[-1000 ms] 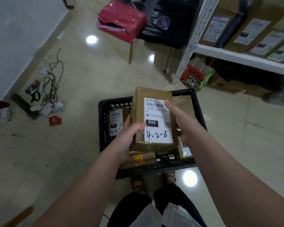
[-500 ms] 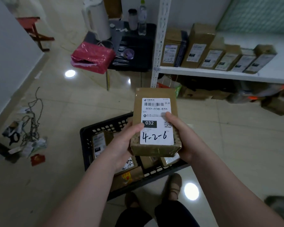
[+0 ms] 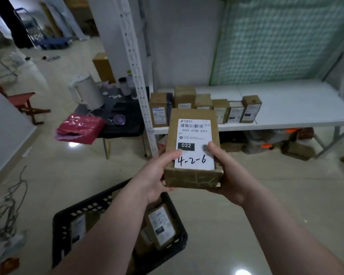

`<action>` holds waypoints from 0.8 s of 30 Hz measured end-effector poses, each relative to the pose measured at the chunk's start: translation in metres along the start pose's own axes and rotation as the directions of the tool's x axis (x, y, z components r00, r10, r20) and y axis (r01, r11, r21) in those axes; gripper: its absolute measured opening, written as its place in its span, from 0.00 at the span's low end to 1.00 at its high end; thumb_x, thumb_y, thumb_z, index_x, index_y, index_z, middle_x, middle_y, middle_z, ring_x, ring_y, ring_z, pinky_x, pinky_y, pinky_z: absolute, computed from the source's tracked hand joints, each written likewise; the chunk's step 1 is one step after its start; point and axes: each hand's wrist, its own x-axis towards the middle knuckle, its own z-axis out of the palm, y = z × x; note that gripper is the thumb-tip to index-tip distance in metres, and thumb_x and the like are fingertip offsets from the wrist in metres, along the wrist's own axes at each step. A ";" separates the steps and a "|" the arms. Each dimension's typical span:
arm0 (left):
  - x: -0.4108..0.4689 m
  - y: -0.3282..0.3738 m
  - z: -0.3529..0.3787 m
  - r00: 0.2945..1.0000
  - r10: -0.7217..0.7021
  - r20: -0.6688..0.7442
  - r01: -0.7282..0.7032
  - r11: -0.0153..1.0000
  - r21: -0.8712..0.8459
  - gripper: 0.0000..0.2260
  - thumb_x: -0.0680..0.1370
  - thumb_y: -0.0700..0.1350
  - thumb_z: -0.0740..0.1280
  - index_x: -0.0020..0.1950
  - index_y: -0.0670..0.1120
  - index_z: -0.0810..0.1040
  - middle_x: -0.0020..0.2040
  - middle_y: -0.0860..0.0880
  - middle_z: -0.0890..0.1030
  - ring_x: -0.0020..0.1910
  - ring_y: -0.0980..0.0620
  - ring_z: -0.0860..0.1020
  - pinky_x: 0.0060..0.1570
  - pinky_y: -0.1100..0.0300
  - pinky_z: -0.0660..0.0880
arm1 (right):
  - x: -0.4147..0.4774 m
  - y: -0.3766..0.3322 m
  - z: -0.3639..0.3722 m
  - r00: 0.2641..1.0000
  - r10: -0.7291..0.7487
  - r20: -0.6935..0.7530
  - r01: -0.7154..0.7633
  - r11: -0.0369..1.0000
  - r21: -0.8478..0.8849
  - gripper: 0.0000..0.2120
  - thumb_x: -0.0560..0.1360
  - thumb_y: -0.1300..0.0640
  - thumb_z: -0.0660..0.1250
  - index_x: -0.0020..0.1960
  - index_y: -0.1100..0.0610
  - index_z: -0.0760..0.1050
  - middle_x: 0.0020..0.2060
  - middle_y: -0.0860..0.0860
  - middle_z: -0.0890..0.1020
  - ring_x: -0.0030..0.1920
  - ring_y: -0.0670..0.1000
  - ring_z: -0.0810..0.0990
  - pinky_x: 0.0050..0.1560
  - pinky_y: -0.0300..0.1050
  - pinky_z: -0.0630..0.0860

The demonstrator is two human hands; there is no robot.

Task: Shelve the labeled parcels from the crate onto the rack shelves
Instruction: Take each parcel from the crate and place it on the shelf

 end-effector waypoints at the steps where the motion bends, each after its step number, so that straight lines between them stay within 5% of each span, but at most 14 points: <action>1: 0.006 0.007 0.024 1.000 0.017 -0.001 -0.017 1.000 -0.009 0.32 0.58 0.57 0.73 0.61 0.53 0.77 0.48 0.51 0.86 0.54 0.47 0.79 0.55 0.47 0.73 | -0.007 -0.013 -0.020 1.000 -0.007 -0.012 0.006 0.999 -0.045 0.39 0.60 0.28 0.71 0.68 0.40 0.72 0.59 0.46 0.82 0.60 0.53 0.80 0.54 0.53 0.76; 8: 0.027 0.054 0.146 0.962 0.223 0.156 -0.219 0.975 -0.043 0.28 0.66 0.55 0.71 0.66 0.55 0.73 0.55 0.51 0.84 0.56 0.49 0.81 0.57 0.46 0.75 | -0.038 -0.106 -0.125 0.982 -0.184 0.030 0.187 0.973 -0.138 0.30 0.64 0.38 0.71 0.64 0.44 0.75 0.57 0.46 0.83 0.57 0.50 0.81 0.53 0.50 0.78; 13: 0.027 0.106 0.177 0.929 0.327 0.171 -0.340 0.939 0.050 0.36 0.60 0.56 0.78 0.67 0.57 0.71 0.56 0.53 0.83 0.60 0.47 0.78 0.65 0.38 0.68 | -0.036 -0.157 -0.149 0.945 -0.325 0.050 0.328 0.940 -0.090 0.26 0.67 0.41 0.72 0.63 0.43 0.74 0.57 0.45 0.83 0.58 0.49 0.81 0.57 0.53 0.78; 18: 0.040 0.163 0.197 0.873 0.444 0.199 -0.475 0.867 0.152 0.35 0.65 0.51 0.78 0.70 0.57 0.68 0.56 0.54 0.83 0.56 0.52 0.79 0.57 0.50 0.75 | -0.019 -0.208 -0.160 0.887 -0.455 0.083 0.458 0.889 -0.018 0.27 0.70 0.43 0.71 0.67 0.46 0.72 0.59 0.47 0.83 0.59 0.50 0.82 0.57 0.52 0.78; 24: 0.088 0.224 0.220 0.798 0.574 0.185 -0.603 0.765 0.228 0.40 0.61 0.55 0.74 0.72 0.59 0.65 0.57 0.54 0.81 0.58 0.52 0.77 0.62 0.49 0.71 | 0.022 -0.280 -0.186 0.863 -0.494 0.105 0.504 0.854 -0.129 0.30 0.68 0.42 0.70 0.68 0.46 0.71 0.60 0.48 0.82 0.61 0.52 0.80 0.63 0.56 0.75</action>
